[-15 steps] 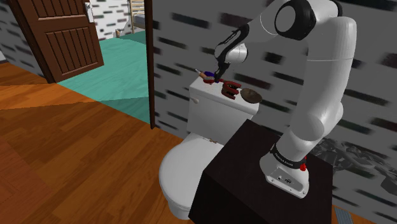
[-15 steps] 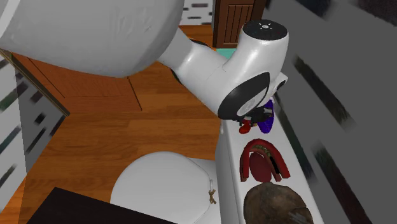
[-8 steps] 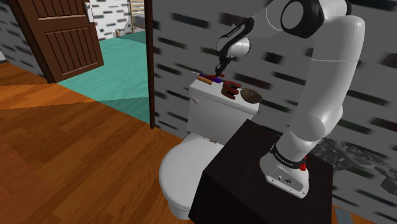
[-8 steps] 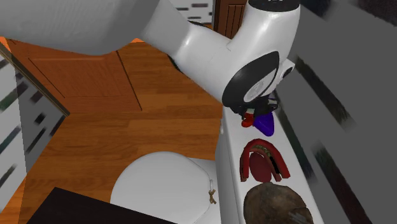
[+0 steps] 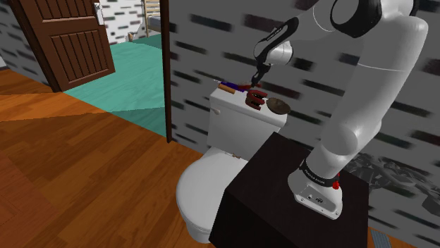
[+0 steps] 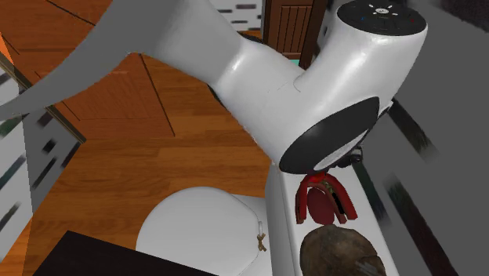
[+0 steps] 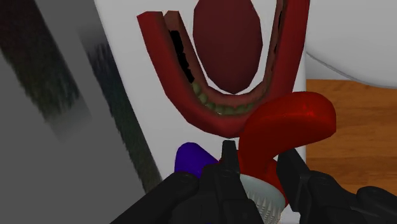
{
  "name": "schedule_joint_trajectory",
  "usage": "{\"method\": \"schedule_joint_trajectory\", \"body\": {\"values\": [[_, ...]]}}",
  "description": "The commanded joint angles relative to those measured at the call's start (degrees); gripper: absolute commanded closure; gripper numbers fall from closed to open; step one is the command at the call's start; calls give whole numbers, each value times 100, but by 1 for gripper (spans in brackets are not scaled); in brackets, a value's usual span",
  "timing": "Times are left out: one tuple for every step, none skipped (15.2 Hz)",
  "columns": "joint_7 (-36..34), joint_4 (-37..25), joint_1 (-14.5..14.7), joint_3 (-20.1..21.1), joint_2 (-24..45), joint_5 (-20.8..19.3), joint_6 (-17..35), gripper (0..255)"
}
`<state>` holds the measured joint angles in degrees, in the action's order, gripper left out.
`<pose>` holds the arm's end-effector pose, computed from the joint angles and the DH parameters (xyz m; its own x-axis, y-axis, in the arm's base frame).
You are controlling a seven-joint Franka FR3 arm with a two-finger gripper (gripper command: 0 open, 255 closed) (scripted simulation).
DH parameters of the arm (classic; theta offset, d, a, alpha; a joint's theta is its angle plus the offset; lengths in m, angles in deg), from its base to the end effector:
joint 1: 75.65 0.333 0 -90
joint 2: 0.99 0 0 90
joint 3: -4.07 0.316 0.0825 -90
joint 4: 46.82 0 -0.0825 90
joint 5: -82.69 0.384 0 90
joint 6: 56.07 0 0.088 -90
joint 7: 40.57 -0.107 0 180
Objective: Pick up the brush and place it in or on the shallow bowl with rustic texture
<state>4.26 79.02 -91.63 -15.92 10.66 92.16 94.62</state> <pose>0.4647 -0.3385 0.3214 0.9781 0.0490 0.2022 0.0209 -0.9901 0.1386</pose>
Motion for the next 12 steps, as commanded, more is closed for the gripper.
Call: {"method": "schedule_joint_trajectory", "body": {"values": [[300,283,-156,-74,-199,44,86,255],[429,415,-226,-116,-302,52,116,255],[562,541,-296,-160,-402,60,142,255],[696,660,-367,-207,-499,68,164,255],[834,774,-435,-259,-592,77,183,255],[974,881,-507,-312,-682,85,198,255],[1117,981,-576,-371,-769,94,210,255],[1261,1075,-649,-429,-852,102,218,255],[1408,1163,-723,-490,-931,109,222,255],[1557,1244,-795,-555,-1007,117,223,255],[1708,1318,-868,-622,-1079,125,221,255],[1862,1385,-941,-692,-1147,133,215,255]]}}
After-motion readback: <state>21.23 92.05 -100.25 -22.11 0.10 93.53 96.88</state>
